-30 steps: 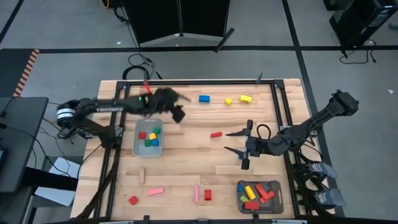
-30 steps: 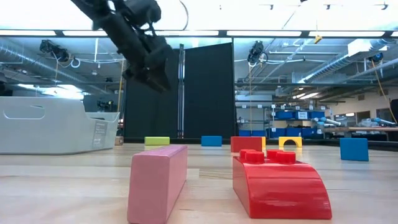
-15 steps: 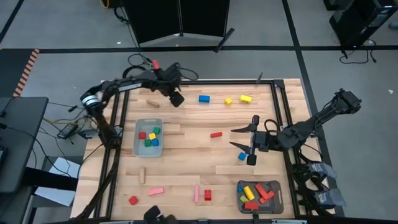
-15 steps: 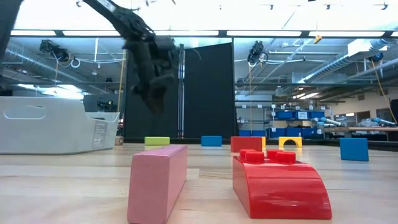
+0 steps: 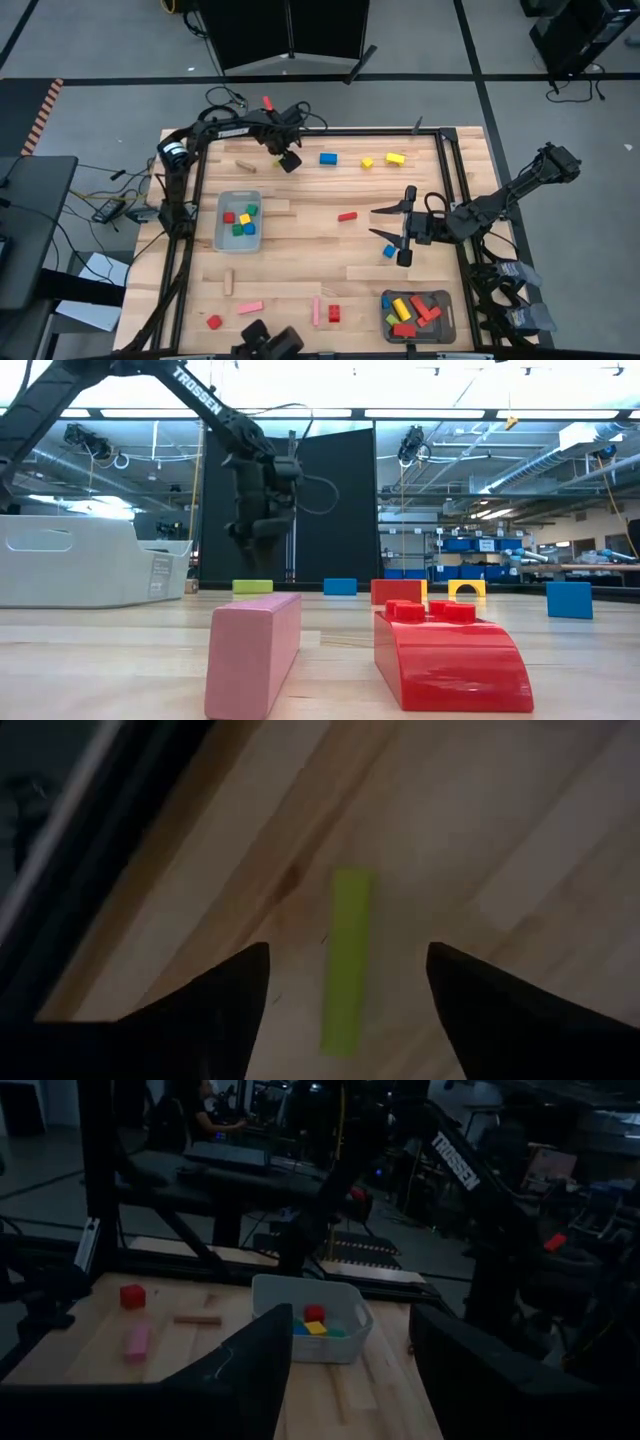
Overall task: Sort blocks by size
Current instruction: Put the light green block into the black bin
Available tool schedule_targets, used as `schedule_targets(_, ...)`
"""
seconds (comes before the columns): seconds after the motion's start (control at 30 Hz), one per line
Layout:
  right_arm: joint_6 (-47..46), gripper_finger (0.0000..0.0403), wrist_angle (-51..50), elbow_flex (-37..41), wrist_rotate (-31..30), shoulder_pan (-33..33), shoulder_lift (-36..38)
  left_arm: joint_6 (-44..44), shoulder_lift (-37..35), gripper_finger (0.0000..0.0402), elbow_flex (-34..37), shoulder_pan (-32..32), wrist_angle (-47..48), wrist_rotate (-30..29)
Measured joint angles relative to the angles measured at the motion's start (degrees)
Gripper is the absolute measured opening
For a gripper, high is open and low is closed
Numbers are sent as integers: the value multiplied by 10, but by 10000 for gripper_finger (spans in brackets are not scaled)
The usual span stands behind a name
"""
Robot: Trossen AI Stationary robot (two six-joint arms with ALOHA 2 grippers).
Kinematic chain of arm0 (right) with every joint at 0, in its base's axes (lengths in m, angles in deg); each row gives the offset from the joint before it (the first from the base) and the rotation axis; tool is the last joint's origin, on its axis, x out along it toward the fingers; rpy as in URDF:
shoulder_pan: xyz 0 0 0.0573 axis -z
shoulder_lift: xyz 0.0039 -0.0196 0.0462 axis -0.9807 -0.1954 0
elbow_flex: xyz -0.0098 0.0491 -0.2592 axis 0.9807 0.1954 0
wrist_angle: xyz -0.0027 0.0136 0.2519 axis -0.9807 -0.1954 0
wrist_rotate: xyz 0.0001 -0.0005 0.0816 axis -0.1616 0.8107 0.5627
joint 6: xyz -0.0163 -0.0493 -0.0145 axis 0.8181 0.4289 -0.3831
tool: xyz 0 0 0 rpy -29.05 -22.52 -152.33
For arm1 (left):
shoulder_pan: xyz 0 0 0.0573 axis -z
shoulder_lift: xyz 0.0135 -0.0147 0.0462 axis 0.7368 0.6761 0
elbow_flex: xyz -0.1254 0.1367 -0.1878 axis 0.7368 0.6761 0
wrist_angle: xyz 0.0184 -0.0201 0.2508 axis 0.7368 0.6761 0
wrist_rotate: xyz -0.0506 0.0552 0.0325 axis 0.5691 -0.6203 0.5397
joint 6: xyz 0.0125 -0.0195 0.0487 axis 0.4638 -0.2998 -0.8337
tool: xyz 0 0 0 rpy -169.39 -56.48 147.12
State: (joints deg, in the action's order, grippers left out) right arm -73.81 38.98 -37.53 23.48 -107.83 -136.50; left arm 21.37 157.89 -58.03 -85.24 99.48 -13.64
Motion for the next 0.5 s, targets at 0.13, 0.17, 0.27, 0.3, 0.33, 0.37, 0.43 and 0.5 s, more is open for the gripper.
schedule_targets(0.13, 2, 210, -1, 0, 0, 0, 0, 0, 24, 277, 0, -6, 8, 0)
schedule_targets(0.17, 2, 209, 0, 0, 0, 0, 0, 1, 28, 273, 1, -8, 7, 0)
schedule_targets(0.27, 2, 208, -1, 0, 0, 0, 0, 4, 35, 256, 1, -8, 1, 6)
schedule_targets(0.3, 2, 208, -1, 0, 0, 0, 0, 4, 38, 247, 1, -9, 1, 9)
schedule_targets(0.33, 2, 208, -1, 0, 0, 0, 0, 4, 41, 236, 1, -9, 2, 14)
schedule_targets(0.37, 2, 208, -1, 0, 0, 0, 0, 4, 44, 223, 1, -9, 3, 18)
schedule_targets(0.43, 2, 208, -1, 0, 0, 0, 0, 3, 47, 190, 1, -8, 3, 21)
schedule_targets(0.5, 2, 206, -1, 0, 0, 0, 0, 3, 48, 149, 4, -7, 0, 25)
